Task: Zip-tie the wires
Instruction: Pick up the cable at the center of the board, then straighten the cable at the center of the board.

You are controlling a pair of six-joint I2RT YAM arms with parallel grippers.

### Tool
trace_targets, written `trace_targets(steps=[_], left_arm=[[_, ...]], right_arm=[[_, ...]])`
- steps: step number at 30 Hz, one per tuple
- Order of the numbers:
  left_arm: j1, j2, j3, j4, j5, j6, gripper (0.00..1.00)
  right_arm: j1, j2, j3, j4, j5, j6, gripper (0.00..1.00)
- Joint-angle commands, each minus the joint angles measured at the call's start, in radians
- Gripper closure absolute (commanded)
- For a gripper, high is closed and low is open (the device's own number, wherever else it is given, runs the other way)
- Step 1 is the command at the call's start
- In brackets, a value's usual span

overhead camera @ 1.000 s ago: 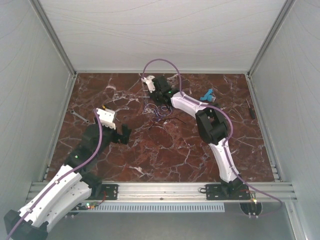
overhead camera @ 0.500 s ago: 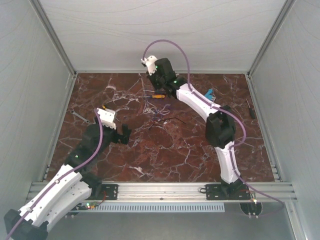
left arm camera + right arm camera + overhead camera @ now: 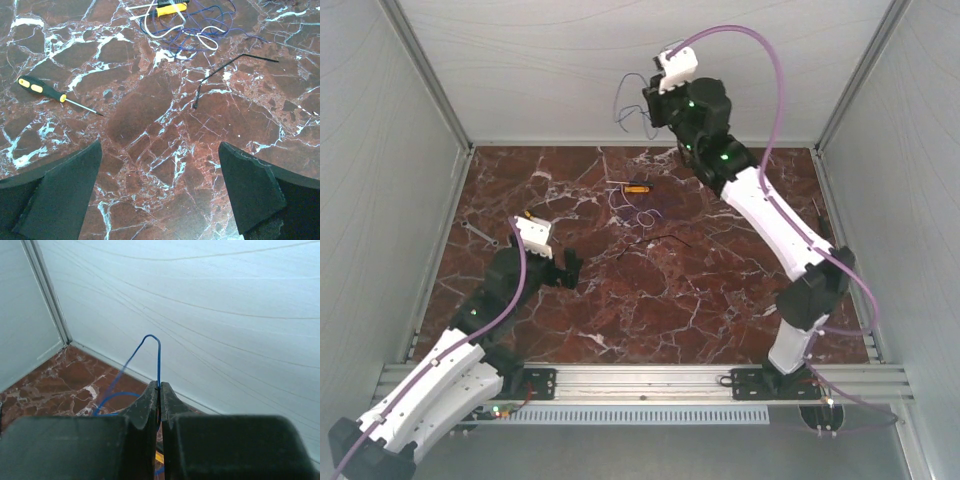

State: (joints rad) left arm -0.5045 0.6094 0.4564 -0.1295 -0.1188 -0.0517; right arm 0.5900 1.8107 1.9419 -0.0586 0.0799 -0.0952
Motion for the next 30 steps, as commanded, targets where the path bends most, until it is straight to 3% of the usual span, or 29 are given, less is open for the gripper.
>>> trace_targets(steps=[1, 11, 18, 22, 30], left_arm=[[0.0, -0.006, 0.013, 0.041, 0.007, 0.015, 0.0], [0.0, -0.032, 0.014, 0.061, 0.034, 0.011, 0.0], [0.001, -0.046, 0.035, 0.137, 0.212, -0.039, 0.0], [0.001, 0.016, 0.083, 0.245, 0.385, -0.148, 0.0], [-0.002, 0.231, 0.117, 0.644, 0.612, -0.466, 0.01]], right_arm=[[-0.017, -0.157, -0.133, 0.097, 0.028, 0.074, 1.0], [-0.037, -0.558, -0.59, 0.136, 0.006, 0.182, 1.0], [-0.038, -0.78, -0.867, 0.128, -0.095, 0.344, 1.0], [-0.039, -0.851, -0.95, 0.082, -0.178, 0.397, 1.0], [-0.038, -0.984, -1.104, 0.09, -0.322, 0.424, 1.0]])
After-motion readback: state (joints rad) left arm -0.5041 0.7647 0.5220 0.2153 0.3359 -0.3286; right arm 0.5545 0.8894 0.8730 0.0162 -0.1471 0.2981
